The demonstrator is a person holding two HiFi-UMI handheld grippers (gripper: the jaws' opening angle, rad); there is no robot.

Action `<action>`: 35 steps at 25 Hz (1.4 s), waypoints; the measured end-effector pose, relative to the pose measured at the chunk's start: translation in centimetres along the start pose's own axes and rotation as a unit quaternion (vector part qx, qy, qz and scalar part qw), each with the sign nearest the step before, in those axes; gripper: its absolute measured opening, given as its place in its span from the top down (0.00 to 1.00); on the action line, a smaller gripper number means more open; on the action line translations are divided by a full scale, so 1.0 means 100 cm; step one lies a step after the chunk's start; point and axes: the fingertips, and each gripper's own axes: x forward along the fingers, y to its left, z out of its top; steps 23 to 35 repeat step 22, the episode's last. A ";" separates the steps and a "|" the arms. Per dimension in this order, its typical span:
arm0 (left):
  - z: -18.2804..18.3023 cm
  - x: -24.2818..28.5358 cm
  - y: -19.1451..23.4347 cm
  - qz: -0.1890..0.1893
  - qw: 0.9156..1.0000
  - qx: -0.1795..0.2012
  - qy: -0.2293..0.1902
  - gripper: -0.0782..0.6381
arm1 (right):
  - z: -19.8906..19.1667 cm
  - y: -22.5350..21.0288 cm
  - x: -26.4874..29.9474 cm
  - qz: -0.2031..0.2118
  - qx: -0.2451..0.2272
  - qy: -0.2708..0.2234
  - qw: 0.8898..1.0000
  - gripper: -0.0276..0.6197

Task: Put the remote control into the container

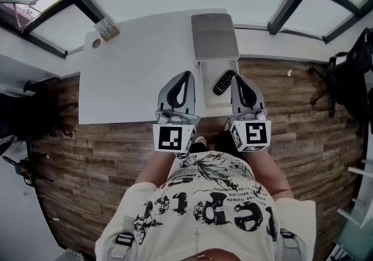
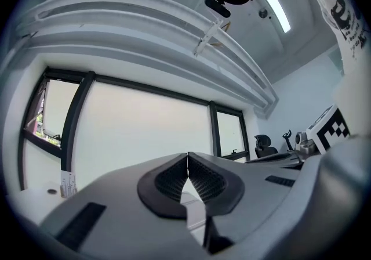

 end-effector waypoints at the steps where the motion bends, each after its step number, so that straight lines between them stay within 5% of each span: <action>1: 0.000 -0.002 0.001 0.001 1.000 -0.001 -0.001 0.88 | 0.002 0.000 -0.002 -0.003 0.001 -0.001 1.000 0.95; 10: -0.018 -0.005 -0.001 -0.004 0.998 0.006 0.057 0.88 | 0.002 0.010 -0.005 -0.004 -0.005 0.005 1.000 0.95; 35: -0.028 0.000 -0.007 -0.009 0.997 0.011 0.071 0.88 | -0.006 0.012 -0.006 0.006 -0.018 0.019 1.000 0.95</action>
